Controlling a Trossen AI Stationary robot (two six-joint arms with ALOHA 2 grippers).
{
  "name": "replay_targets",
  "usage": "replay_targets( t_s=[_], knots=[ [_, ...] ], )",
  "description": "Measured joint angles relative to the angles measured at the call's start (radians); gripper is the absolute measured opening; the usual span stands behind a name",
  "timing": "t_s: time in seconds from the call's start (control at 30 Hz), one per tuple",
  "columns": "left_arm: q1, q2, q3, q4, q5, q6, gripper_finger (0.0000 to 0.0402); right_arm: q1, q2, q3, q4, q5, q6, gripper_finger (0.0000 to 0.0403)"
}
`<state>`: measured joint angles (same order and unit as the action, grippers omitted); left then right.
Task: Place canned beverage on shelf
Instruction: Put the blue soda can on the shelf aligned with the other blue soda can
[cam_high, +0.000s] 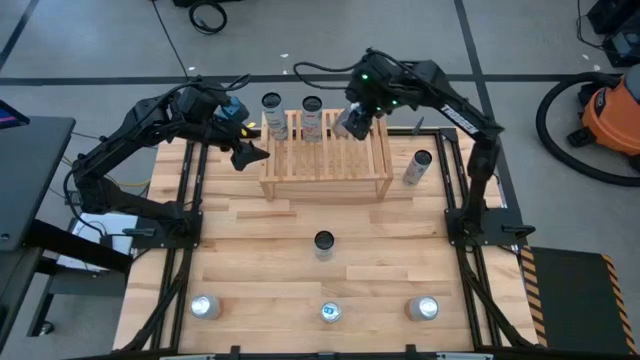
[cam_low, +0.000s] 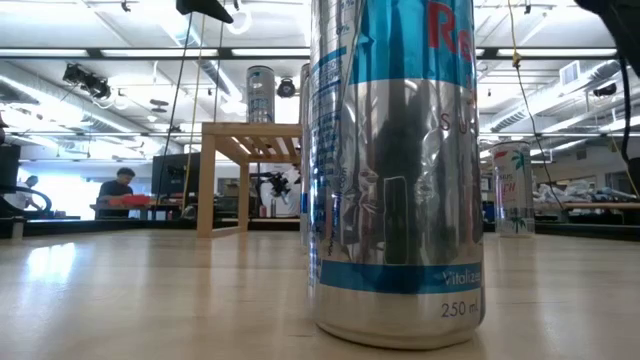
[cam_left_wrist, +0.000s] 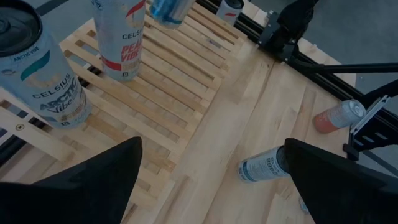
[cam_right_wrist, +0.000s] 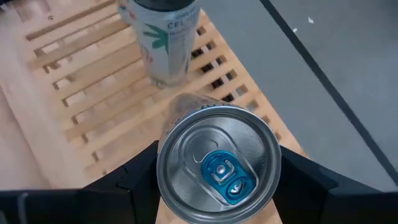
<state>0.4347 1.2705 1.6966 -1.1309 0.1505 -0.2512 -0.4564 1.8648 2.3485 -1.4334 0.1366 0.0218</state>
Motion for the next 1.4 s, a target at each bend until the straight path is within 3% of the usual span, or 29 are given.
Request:
replay_targets(
  t_s=[1.1, 1.4],
  knots=[
    [0.000, 0.000, 0.000, -0.011, -0.026, -0.015, 0.0393, -0.020, 0.097, -0.009, -0.004, 0.026, -0.071, 0.0246],
    [0.000, 0.000, 0.000, -0.011, -0.026, -0.014, 0.0393, -0.030, 0.098, -0.015, 0.000, 0.026, -0.078, 0.0282]
  ],
)
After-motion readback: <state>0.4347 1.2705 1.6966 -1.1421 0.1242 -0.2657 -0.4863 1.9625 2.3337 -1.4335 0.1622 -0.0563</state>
